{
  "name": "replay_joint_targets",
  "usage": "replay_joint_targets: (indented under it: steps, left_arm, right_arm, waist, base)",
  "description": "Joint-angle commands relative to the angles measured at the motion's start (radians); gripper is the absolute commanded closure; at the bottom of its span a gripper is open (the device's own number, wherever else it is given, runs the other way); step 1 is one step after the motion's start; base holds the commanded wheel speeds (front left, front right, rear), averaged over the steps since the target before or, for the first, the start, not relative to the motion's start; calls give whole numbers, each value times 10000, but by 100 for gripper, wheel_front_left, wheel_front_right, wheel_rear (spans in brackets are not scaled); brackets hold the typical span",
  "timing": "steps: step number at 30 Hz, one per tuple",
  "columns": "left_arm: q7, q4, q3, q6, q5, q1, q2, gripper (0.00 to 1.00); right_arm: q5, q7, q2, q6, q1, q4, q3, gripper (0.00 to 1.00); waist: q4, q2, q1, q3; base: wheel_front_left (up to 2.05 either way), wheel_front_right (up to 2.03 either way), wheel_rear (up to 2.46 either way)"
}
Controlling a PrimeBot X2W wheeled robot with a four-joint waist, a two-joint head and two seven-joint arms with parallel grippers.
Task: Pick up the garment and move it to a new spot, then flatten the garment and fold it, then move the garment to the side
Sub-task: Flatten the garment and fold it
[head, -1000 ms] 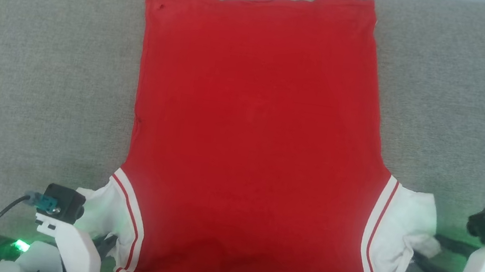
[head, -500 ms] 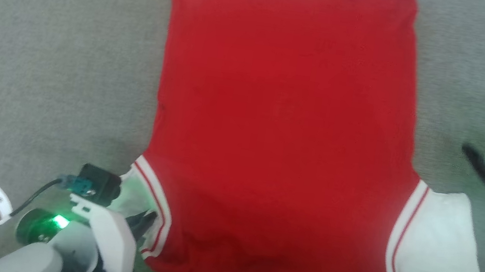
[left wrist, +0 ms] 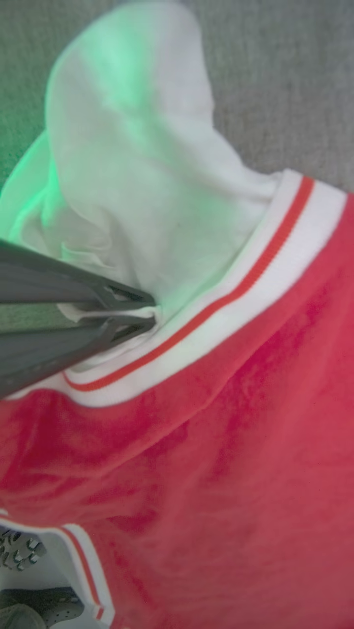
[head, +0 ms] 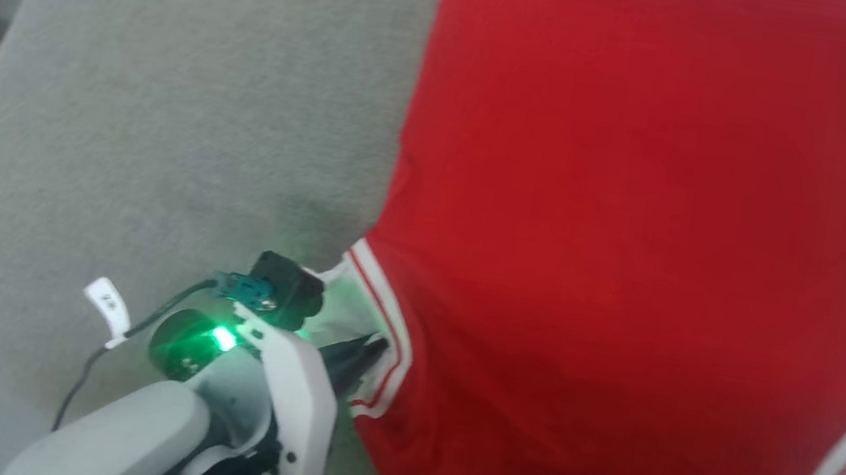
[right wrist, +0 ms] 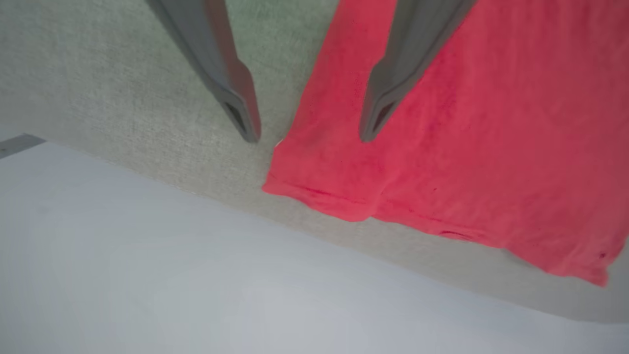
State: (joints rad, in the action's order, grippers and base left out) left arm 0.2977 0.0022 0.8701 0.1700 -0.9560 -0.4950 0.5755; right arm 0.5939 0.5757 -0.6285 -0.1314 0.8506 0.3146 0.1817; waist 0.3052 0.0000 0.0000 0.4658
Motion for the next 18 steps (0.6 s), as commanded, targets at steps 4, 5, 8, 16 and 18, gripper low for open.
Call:
replay_joint_targets:
  steps: [4,5,8,16,18]
  left_arm:
    - [-97,604,262,-271,139,-324,-527,100]
    - [-110,710,284,-334,143,-367,-595,100]
    - [-150,1025,411,-512,155,-446,-792,100]
    - [-309,1745,490,-792,-3,-493,-1081,100]
    - [-343,1882,455,-821,-62,-492,-1120,100]
  right_arm:
    - [-571,617,58,15,1390,1809,52,0]
    - [-777,752,66,15,1654,2162,98,0]
    - [-1213,1185,134,15,2373,3259,3,0]
    - [-2097,3520,553,12,3050,5901,-448,0]
    - [-2254,3938,674,16,3050,6244,-583,46]
  waist:
    - [974,0,0,610]
    - [1067,0,0,670]
    - [1349,0,0,794]
    - [1647,0,0,898]
    - [1656,0,0,893]
  base:
    - [0,0,0]
    - [0,0,0]
    - [0,0,0]
    - [0,0,0]
    - [0,0,0]
